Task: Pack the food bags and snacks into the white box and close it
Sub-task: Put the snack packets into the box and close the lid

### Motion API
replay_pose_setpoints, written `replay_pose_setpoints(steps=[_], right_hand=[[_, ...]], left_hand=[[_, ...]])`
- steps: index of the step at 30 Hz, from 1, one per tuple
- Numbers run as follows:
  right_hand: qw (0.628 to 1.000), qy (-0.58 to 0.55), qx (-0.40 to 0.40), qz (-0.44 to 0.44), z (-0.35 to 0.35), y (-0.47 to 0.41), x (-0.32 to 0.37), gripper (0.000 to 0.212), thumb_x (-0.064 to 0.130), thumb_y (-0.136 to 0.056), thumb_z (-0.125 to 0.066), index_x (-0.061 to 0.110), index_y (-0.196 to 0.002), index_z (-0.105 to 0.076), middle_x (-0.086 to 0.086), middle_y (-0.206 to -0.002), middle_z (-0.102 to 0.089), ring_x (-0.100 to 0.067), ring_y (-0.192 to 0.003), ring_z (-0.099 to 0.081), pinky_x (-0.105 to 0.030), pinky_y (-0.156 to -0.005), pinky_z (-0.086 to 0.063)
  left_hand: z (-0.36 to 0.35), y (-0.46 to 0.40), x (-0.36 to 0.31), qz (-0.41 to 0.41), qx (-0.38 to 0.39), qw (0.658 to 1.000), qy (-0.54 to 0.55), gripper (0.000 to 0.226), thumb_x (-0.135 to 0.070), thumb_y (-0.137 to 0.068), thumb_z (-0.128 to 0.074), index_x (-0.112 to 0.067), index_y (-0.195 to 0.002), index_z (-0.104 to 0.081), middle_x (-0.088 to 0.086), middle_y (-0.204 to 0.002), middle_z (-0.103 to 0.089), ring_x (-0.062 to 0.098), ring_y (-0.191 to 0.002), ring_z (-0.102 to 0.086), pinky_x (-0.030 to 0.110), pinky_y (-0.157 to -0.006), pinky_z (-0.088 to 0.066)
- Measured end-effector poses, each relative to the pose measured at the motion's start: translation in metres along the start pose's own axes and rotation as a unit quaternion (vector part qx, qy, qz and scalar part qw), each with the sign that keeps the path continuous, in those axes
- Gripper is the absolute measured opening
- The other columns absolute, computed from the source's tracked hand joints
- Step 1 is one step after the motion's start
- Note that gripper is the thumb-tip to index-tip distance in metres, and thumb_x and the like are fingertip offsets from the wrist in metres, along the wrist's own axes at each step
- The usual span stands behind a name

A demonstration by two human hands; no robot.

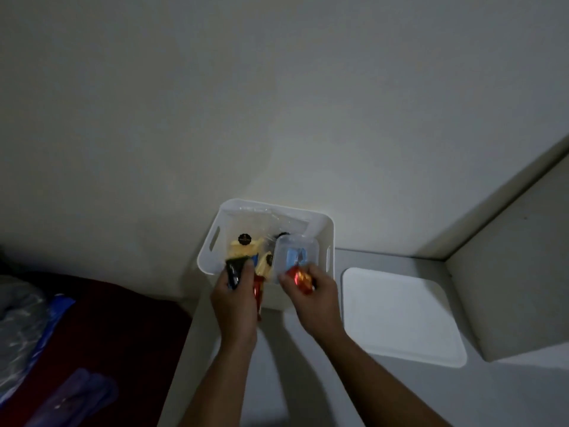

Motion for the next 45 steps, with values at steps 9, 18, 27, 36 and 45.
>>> replay_pose_setpoints(steps=[9,18,27,36,45], right_hand=[[0.980,0.111,0.090,-0.137,-0.055,-0.115,0.028,0.055,0.050,-0.098,-0.058,0.010,-0.135,-0.056,-0.011,-0.129,-0.065,-0.031,-0.119,-0.062,-0.038,-0.101,-0.048],[0.987,0.022,-0.017,-0.158,0.059,-0.100,-0.006,0.020,0.009,-0.096,-0.059,0.005,-0.110,-0.072,-0.021,-0.103,-0.075,-0.017,-0.074,-0.066,-0.022,-0.061,-0.050],[0.945,0.059,-0.174,-0.269,0.223,-0.032,-0.095,0.013,0.022,-0.088,-0.063,0.020,-0.081,-0.074,-0.004,-0.079,-0.076,-0.021,-0.070,-0.066,-0.031,-0.063,-0.047],[0.889,0.240,-0.135,-0.366,0.348,0.002,-0.191,0.050,0.032,-0.090,-0.064,0.009,-0.135,-0.058,-0.016,-0.129,-0.065,-0.037,-0.121,-0.062,-0.038,-0.101,-0.049],[0.885,0.199,-0.043,-0.418,0.370,0.004,-0.244,0.072,0.037,-0.085,-0.073,0.011,-0.147,-0.046,-0.012,-0.141,-0.059,-0.032,-0.130,-0.056,-0.034,-0.104,-0.046]], left_hand=[[-0.020,-0.107,-0.041,0.000,0.123,0.926,-0.356,0.046,-0.044,-0.087,-0.056,-0.010,-0.114,-0.070,0.015,-0.120,-0.069,0.033,-0.107,-0.065,0.040,-0.094,-0.052],[-0.069,-0.046,-0.037,-0.045,0.204,0.905,-0.371,0.019,-0.030,-0.091,-0.058,-0.019,-0.105,-0.067,0.005,-0.110,-0.069,0.027,-0.096,-0.063,0.033,-0.087,-0.047],[-0.186,0.065,0.054,-0.045,0.355,0.847,-0.393,0.009,-0.036,-0.084,-0.064,-0.031,-0.091,-0.067,-0.004,-0.104,-0.074,0.018,-0.095,-0.069,0.027,-0.085,-0.054],[-0.221,0.091,0.168,0.001,0.296,0.767,-0.569,0.074,-0.045,-0.082,-0.067,-0.024,-0.148,-0.041,0.011,-0.148,-0.046,0.032,-0.133,-0.049,0.041,-0.107,-0.044],[-0.222,0.104,0.217,0.111,0.169,0.878,-0.433,0.097,-0.048,-0.072,-0.074,-0.021,-0.154,-0.032,0.017,-0.146,-0.050,0.042,-0.130,-0.049,0.050,-0.108,-0.043]])
Point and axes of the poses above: each hand's wrist, its own y-axis away from the middle knuckle, its own z-axis out of the back of the hand, x = y × z, the point moved 1 cm from there along -y, towards the middle knuckle
